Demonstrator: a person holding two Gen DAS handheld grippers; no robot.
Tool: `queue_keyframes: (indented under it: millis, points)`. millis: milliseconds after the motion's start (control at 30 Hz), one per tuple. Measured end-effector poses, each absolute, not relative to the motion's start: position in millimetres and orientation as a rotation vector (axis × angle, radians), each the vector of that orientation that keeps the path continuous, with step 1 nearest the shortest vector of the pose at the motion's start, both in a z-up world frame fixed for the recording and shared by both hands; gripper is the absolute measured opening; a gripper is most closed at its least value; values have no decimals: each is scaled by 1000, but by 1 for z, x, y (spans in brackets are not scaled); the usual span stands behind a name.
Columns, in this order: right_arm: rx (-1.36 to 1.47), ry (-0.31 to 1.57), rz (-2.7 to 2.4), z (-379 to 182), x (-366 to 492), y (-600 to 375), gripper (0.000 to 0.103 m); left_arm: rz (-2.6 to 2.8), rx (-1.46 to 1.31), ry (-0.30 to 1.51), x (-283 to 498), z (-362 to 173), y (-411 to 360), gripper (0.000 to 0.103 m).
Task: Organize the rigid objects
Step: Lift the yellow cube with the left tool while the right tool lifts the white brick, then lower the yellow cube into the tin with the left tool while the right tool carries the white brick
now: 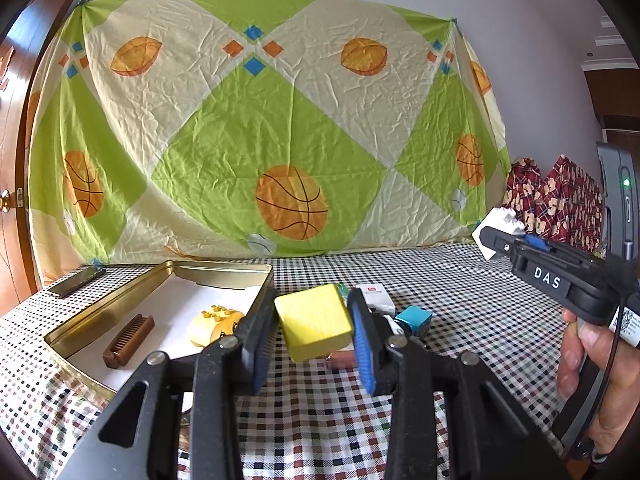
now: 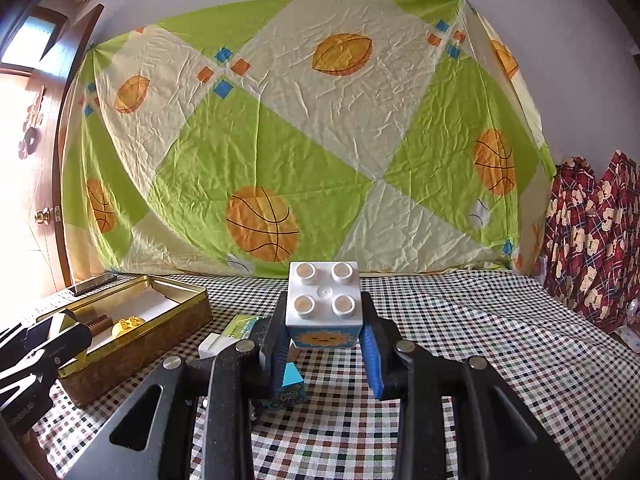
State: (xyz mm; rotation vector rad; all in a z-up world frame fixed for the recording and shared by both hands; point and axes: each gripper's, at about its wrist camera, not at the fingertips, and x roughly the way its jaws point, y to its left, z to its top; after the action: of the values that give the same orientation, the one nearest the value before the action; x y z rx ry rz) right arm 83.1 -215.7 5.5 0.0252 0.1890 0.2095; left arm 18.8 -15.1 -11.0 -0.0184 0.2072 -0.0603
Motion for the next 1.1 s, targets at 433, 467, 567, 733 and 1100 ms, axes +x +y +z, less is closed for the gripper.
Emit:
queue_keyframes:
  millis: [433, 467, 567, 733, 1100]
  points:
    - [9, 175, 260, 6, 77, -187, 34, -10, -58, 210, 17, -10, 11, 34]
    - [8, 176, 266, 6, 77, -185, 34, -7, -61, 212, 17, -10, 13, 34]
    - [2, 177, 280, 6, 76, -177, 34, 3, -67, 217, 18, -11, 17, 34]
    - [-12, 176, 309, 7, 74, -161, 34, 18, -76, 218, 17, -11, 26, 34]
    - [-38, 179, 363, 6, 72, -134, 34, 59, -97, 222, 17, -13, 47, 34]
